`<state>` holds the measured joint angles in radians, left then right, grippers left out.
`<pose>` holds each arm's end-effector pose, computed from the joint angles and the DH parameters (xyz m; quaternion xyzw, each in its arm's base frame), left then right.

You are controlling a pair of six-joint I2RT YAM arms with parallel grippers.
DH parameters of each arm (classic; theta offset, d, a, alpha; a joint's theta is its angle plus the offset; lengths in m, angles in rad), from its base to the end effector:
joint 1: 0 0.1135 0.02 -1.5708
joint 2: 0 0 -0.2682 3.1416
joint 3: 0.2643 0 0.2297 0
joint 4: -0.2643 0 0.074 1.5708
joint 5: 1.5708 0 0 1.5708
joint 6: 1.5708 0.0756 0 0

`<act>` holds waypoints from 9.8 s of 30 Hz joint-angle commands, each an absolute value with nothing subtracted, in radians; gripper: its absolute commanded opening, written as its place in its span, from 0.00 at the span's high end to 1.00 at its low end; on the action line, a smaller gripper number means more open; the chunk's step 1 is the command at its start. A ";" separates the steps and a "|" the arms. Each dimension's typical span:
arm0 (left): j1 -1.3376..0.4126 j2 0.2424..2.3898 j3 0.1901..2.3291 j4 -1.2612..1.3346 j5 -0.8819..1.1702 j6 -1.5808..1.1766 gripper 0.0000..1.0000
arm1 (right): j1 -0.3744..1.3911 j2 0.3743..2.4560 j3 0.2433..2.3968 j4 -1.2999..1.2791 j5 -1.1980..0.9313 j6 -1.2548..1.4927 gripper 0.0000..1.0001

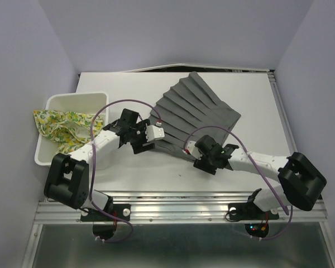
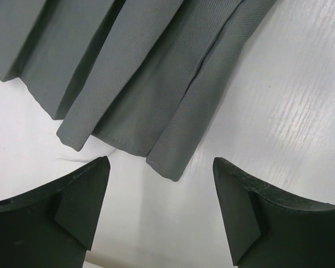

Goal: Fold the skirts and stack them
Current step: Fold the skirt

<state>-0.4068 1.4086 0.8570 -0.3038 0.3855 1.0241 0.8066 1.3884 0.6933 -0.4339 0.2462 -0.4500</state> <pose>0.2564 -0.1414 0.2044 0.6537 0.6499 -0.0666 0.3819 0.1815 0.1627 0.1482 -0.5474 0.7992 -0.0793 0.2353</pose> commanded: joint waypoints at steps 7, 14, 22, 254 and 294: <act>-0.385 1.413 0.887 -0.318 0.416 1.040 0.15 | 0.824 1.326 0.687 -0.519 0.377 -0.386 0.21; -0.379 1.424 0.896 -0.318 0.414 1.045 0.16 | 0.885 1.333 0.666 -0.417 0.333 -0.474 0.29; -0.379 1.341 0.804 -0.310 0.396 1.239 0.17 | 0.894 1.413 0.624 -0.324 0.287 -0.500 0.65; -1.174 1.512 1.364 -0.739 0.442 0.706 1.00 | 0.169 2.143 1.788 -0.601 -0.632 -0.054 0.30; -0.902 1.899 1.661 -0.402 0.094 1.170 1.00 | 0.267 2.349 1.767 -0.773 -1.002 -0.123 0.70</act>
